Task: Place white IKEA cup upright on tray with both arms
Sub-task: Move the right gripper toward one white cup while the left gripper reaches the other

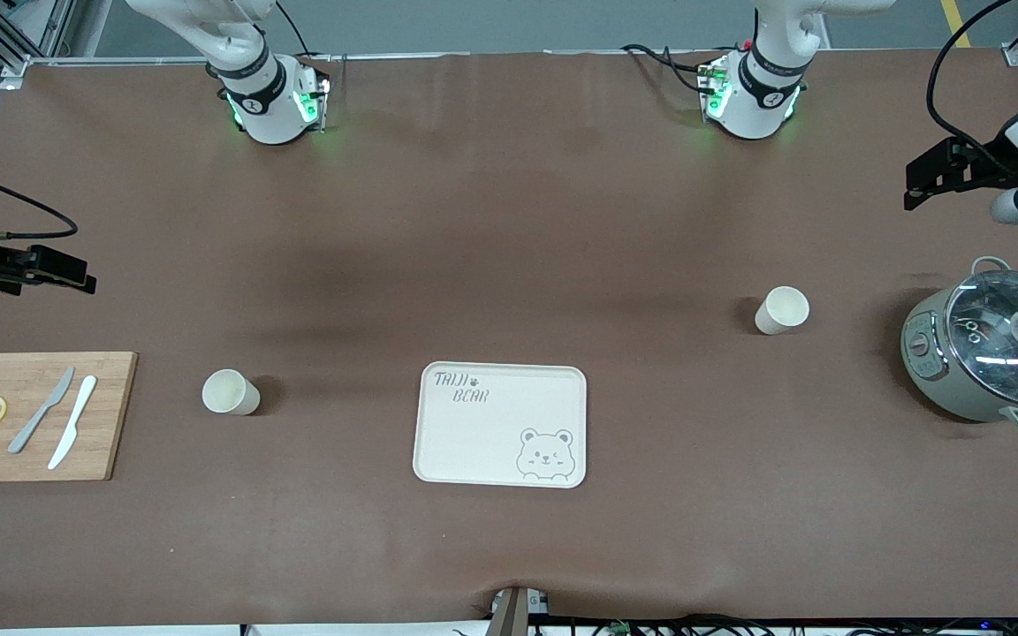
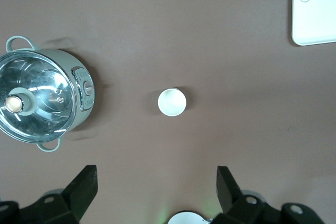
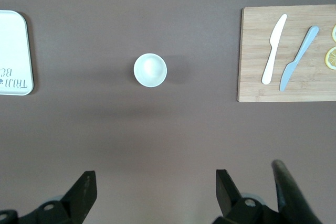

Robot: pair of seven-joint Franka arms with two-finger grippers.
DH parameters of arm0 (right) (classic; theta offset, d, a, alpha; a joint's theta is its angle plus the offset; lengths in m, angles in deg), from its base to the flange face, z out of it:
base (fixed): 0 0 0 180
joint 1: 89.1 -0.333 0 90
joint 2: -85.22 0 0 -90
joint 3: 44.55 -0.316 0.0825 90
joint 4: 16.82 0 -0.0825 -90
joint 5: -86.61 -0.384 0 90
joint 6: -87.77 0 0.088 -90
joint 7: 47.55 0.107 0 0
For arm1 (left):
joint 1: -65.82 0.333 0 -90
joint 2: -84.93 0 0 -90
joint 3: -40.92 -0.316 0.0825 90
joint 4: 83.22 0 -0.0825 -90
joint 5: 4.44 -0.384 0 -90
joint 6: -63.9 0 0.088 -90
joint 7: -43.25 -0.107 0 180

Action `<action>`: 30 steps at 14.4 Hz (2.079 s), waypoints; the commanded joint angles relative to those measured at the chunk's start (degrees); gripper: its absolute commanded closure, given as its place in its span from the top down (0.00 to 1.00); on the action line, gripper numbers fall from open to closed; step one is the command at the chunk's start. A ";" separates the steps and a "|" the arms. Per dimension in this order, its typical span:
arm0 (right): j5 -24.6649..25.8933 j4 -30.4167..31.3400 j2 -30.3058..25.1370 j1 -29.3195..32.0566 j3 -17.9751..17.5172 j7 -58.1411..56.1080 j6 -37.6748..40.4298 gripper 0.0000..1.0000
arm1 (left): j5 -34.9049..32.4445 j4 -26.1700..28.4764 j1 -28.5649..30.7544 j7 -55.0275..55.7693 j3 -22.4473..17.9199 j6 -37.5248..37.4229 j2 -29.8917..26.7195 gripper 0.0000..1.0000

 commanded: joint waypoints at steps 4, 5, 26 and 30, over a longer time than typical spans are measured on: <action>0.78 0.48 -0.19 0.53 -0.70 0.88 -0.45 1.00 | -0.93 -1.37 0.10 -1.46 -0.07 -1.18 0.37 1.00; 0.78 0.48 -0.11 0.45 -0.70 0.88 -0.45 1.00 | -0.58 -1.37 0.18 -1.54 -0.07 -1.18 0.20 1.00; 0.87 7.42 11.75 0.10 -0.78 -2.63 -18.46 1.00 | 2.59 48.53 2.81 -9.01 -0.33 37.82 -14.30 1.00; 0.87 13.13 13.42 0.09 -0.78 -5.00 -28.91 1.00 | 2.59 56.62 3.87 -11.38 -0.42 48.63 -14.04 1.00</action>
